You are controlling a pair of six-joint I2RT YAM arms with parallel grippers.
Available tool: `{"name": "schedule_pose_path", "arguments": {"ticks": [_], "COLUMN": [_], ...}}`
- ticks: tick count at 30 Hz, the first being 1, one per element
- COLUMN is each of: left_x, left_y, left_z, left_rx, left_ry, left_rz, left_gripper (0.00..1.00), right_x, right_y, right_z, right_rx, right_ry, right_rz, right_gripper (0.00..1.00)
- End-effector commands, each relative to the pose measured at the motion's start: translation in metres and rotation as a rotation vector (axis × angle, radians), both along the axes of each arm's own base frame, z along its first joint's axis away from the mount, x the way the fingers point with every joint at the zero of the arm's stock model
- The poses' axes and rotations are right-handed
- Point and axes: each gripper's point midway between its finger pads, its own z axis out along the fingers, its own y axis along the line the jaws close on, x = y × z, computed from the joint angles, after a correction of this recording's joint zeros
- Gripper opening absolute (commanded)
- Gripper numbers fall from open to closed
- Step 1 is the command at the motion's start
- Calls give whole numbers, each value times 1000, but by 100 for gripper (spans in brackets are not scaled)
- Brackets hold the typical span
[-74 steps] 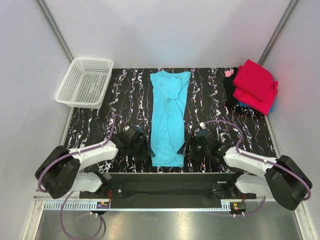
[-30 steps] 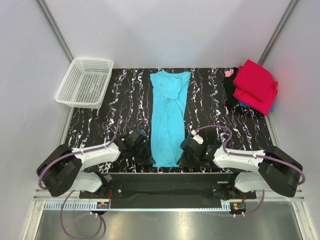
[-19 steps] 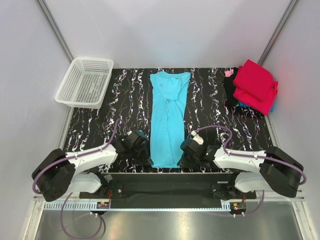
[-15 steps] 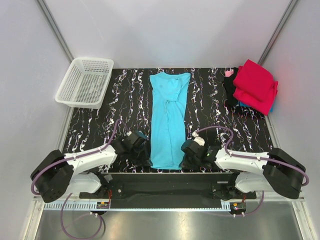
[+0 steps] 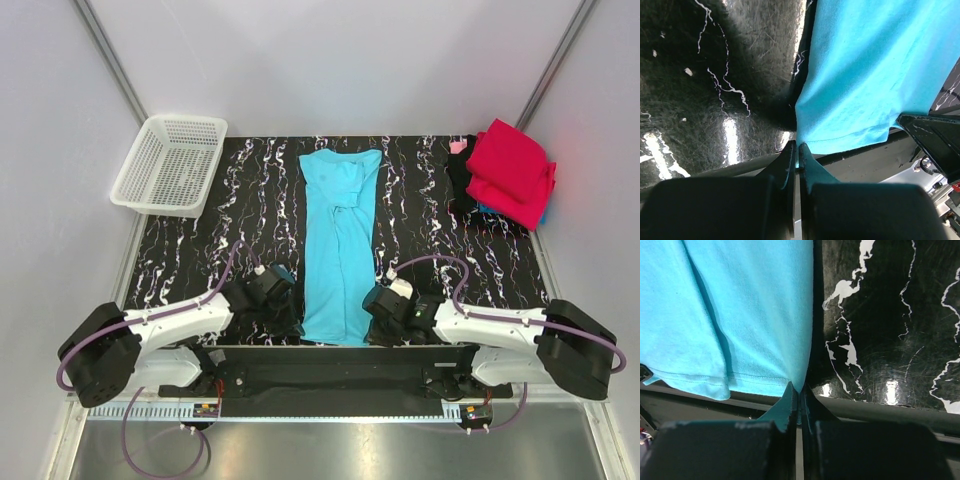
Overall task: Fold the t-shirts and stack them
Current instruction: Fold the tshirt
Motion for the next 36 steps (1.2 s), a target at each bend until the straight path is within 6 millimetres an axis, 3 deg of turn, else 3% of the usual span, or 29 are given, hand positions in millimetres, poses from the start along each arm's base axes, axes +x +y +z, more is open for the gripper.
{"name": "schedule_pose_path", "arguments": {"ticks": [1,16,25,29,36], "left_x": [9,-4,5,14,23], "left_y": [0,25,13,-2,-5], "left_z": [6,-17,1,15,14], "left_rx": [16,132,83,67,98], "left_ry": [-36,37,-23,-66,-92], "left_rz": [31,85,45,8,5], "left_gripper": [0,0,0,0,0], "right_x": [2,3,4,8,21], "right_y": [-8,-20,-17,-13,-9], "right_z": [-2,-4,2,5,25], "right_rx": [-68,-113,-105,-117,-175], "right_ry": [-17,-25,-35,-47,-99], "right_rz": [-15,-47,-29,-3,45], "right_gripper": [0,0,0,0,0]}}
